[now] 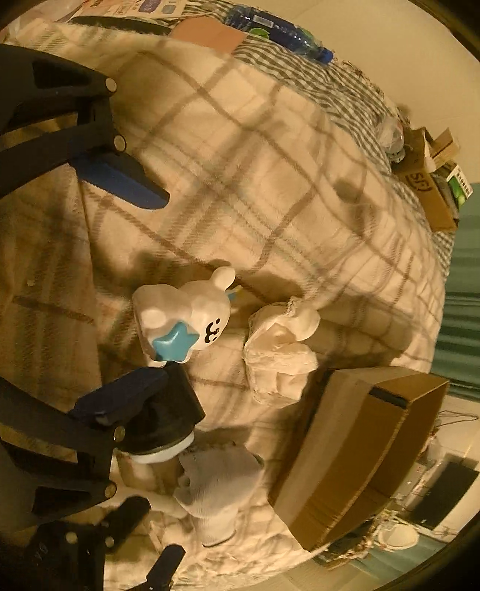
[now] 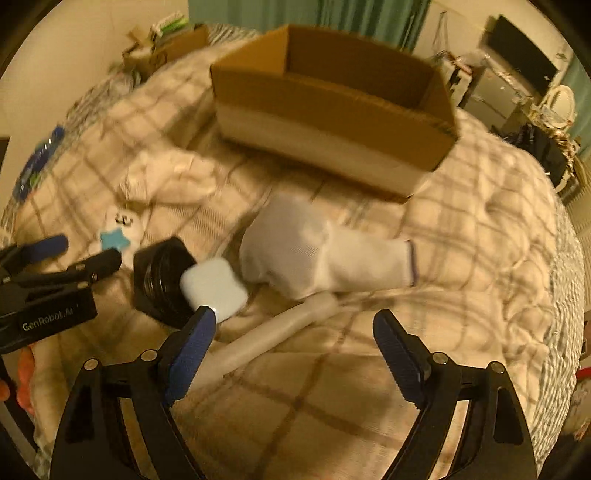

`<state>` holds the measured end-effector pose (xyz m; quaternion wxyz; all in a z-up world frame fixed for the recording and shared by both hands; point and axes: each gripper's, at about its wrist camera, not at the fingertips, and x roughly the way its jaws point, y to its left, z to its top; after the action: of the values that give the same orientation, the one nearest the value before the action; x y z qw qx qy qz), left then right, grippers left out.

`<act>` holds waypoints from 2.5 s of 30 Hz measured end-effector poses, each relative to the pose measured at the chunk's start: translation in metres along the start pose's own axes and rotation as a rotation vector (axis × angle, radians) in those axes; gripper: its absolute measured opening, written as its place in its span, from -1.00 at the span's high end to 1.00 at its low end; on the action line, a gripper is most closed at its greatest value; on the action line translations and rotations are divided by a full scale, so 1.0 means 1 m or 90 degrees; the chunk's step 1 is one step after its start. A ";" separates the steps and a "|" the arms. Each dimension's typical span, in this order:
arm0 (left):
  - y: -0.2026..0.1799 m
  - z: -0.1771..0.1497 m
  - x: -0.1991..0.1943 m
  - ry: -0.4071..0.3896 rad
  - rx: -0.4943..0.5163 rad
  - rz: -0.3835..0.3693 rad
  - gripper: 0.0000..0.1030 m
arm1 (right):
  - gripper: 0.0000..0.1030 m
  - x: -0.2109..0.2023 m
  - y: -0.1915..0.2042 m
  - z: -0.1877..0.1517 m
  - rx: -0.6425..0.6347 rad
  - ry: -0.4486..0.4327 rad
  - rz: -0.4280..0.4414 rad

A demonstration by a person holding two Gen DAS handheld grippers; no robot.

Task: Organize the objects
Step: 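Grasp the white bear figurine with the left tool while the right tool grasps the white tube, then carry the bear and tube into the cardboard box and open both tools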

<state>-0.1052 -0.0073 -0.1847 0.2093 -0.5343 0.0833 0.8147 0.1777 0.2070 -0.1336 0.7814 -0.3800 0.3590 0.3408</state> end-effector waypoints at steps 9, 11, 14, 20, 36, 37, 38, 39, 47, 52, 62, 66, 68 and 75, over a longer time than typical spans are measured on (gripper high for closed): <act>-0.007 0.010 0.022 0.034 0.027 -0.052 -0.28 | 0.02 0.043 0.002 0.003 0.016 0.093 0.023; -0.005 0.009 0.021 0.036 0.022 -0.082 0.01 | 0.25 0.041 0.001 0.001 0.020 0.089 0.020; -0.007 0.004 0.017 0.034 0.029 -0.092 0.01 | 0.65 0.032 -0.001 -0.001 0.031 0.073 0.018; -0.009 -0.007 -0.013 0.005 0.040 -0.101 0.02 | 0.82 -0.001 -0.003 -0.006 0.032 0.026 0.029; -0.026 -0.013 -0.110 -0.080 0.048 -0.113 0.03 | 0.83 -0.104 -0.015 -0.009 0.064 -0.113 0.071; -0.028 -0.012 -0.115 -0.086 0.052 -0.113 0.03 | 0.83 -0.111 -0.016 -0.009 0.069 -0.124 0.074; -0.030 -0.011 -0.121 -0.094 0.054 -0.113 0.03 | 0.83 -0.118 -0.017 -0.009 0.071 -0.133 0.075; -0.033 -0.011 -0.127 -0.101 0.055 -0.115 0.03 | 0.83 -0.124 -0.018 -0.009 0.073 -0.140 0.074; -0.055 0.002 -0.164 -0.147 0.077 -0.143 0.03 | 0.83 -0.167 -0.035 -0.010 0.093 -0.198 0.074; -0.074 0.017 -0.176 -0.160 0.100 -0.158 0.03 | 0.83 -0.179 -0.046 -0.001 0.099 -0.218 0.049; -0.096 0.066 -0.180 -0.182 0.132 -0.155 0.03 | 0.83 -0.192 -0.073 0.045 0.097 -0.258 0.026; -0.105 0.090 -0.172 -0.182 0.137 -0.154 0.03 | 0.83 -0.187 -0.084 0.067 0.094 -0.265 0.025; -0.110 0.103 -0.167 -0.185 0.140 -0.152 0.03 | 0.83 -0.181 -0.090 0.083 0.095 -0.268 0.023; -0.125 0.152 -0.138 -0.185 0.152 -0.151 0.03 | 0.83 -0.155 -0.116 0.138 0.101 -0.271 0.027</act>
<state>-0.1311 0.1249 0.0143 0.3755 -0.3885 0.0844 0.8372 0.2341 0.2271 0.0969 0.8598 -0.2288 0.2195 0.4003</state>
